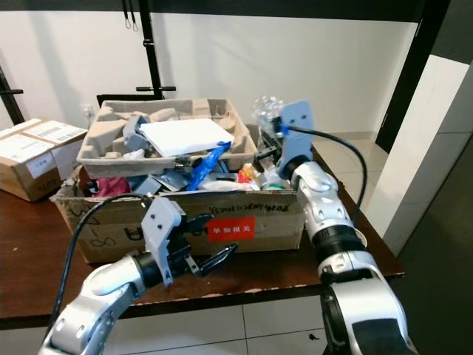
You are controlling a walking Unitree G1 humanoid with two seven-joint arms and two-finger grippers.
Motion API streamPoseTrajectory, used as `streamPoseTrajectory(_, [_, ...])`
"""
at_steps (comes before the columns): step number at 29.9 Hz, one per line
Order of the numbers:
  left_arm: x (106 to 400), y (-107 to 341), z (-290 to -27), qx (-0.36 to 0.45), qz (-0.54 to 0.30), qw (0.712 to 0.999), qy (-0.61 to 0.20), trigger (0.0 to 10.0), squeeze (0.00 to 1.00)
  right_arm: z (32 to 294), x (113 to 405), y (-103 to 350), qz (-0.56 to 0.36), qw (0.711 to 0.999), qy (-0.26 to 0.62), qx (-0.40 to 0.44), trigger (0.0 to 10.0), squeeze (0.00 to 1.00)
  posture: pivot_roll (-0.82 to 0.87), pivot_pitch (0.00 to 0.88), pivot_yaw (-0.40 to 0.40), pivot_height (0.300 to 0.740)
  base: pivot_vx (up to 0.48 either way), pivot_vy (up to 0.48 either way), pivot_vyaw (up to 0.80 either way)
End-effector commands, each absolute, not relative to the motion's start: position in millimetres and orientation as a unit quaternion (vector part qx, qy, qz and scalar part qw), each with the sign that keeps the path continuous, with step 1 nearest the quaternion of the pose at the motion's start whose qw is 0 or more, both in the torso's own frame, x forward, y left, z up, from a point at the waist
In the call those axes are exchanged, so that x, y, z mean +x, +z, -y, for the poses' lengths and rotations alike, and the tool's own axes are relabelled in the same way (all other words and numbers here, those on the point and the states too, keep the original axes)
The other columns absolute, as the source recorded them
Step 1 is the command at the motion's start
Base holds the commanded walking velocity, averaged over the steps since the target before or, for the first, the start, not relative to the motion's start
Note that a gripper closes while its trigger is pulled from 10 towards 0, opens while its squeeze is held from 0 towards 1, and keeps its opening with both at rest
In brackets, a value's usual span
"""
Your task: Picking trash to rubbish bin
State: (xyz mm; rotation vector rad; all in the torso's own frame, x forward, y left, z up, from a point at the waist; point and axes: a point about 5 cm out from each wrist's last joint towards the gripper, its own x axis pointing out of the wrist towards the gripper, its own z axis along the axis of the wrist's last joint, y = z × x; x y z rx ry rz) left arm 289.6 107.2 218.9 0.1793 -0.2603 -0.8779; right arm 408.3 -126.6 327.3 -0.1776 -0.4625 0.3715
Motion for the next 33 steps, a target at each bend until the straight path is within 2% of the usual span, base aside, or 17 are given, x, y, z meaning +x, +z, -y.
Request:
streamPoseTrajectory(1, [285.6, 219.2, -105.5, 0.085, 0.127, 0.891, -0.427, 10.0, 0.0, 126.3, 409.4, 324.2, 0.219, 0.952, 0.184, -0.104, 10.0, 0.56, -0.04, 0.138, -0.043, 0.74, 0.0, 0.0, 0.0])
streamPoseTrajectory(2, [285.6, 219.2, -105.5, 0.085, 0.127, 0.891, -0.427, 10.0, 0.0, 126.3, 409.4, 324.2, 0.219, 0.952, 0.184, -0.104, 10.0, 0.56, -0.04, 0.138, -0.043, 0.74, 0.0, 0.0, 0.0])
streamPoseTrajectory(3, [285.8, 219.2, -105.6, 0.084, 0.126, 0.891, -0.427, 10.0, 0.0, 127.3, 409.8, 324.0, 0.219, 0.953, 0.182, -0.106, 10.0, 1.0, -0.04, 0.139, -0.042, 0.74, 0.0, 0.0, 0.0])
streamPoseTrajectory(13, [286.1, 219.8, -104.6, 0.082, 0.125, 0.891, -0.428, 10.0, 0.0, 131.6, 411.5, 328.1, 0.229, 0.951, 0.176, -0.112, 10.0, 1.0, -0.04, 0.143, -0.04, 0.74, 0.0, 0.0, 0.0])
streamPoseTrajectory(22, [285.6, 220.1, -105.4, 0.08, 0.125, 0.892, -0.428, 10.0, 0.0, 127.4, 404.8, 349.4, 0.271, 0.935, 0.203, -0.107, 10.0, 1.0, -0.04, 0.148, -0.04, 0.74, 0.0, 0.0, 0.0])
streamPoseTrajectory(28, [286.1, 222.6, -104.9, 0.078, 0.128, 0.891, -0.428, 10.0, 0.0, 132.8, 390.6, 400.9, 0.35, 0.911, 0.21, -0.058, 10.0, 1.0, -0.04, 0.148, -0.04, 0.74, 0.0, 0.0, 0.0])
streamPoseTrajectory(33, [286.7, 223.7, -105.0, 0.076, 0.129, 0.891, -0.428, 10.0, 0.0, 134.2, 380.6, 425.0, 0.385, 0.895, 0.223, -0.025, 10.0, 1.0, -0.04, 0.148, -0.04, 0.74, 0.0, 0.0, 0.0])
